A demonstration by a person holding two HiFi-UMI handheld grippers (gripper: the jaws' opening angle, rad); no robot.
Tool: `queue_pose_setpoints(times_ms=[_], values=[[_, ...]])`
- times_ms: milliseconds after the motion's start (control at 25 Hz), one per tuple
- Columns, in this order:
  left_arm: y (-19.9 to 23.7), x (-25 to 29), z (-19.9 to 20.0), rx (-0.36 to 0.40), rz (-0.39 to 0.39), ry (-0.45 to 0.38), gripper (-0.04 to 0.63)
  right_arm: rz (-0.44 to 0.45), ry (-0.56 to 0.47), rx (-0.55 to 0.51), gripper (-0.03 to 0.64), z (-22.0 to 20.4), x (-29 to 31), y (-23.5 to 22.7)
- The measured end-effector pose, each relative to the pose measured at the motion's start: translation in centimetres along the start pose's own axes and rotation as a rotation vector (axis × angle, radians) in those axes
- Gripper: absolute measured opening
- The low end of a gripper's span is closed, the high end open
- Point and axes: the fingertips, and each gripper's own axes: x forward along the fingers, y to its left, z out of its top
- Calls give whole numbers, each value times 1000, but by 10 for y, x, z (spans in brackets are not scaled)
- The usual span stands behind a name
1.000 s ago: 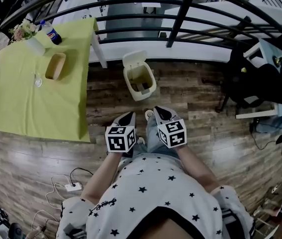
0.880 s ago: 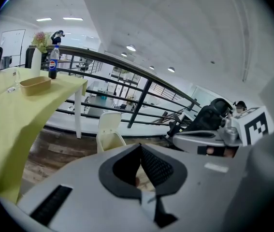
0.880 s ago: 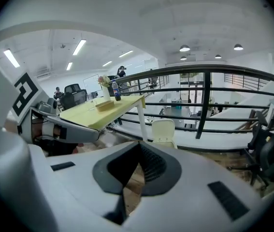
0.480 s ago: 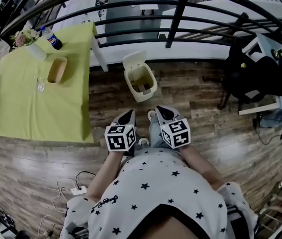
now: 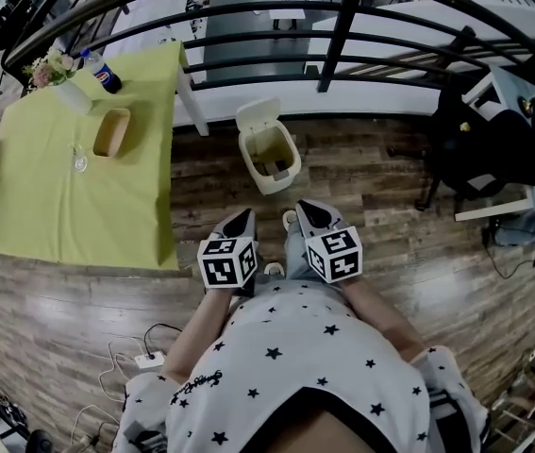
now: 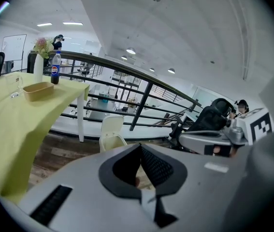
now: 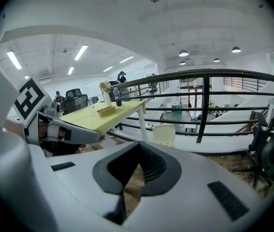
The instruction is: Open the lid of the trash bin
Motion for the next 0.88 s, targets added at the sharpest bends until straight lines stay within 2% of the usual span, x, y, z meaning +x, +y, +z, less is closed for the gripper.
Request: queue_pose_setpoints(times_ms=[880], values=[[6, 2, -3, -1, -12, 16, 12, -17, -23, -3, -8, 6, 3, 5]])
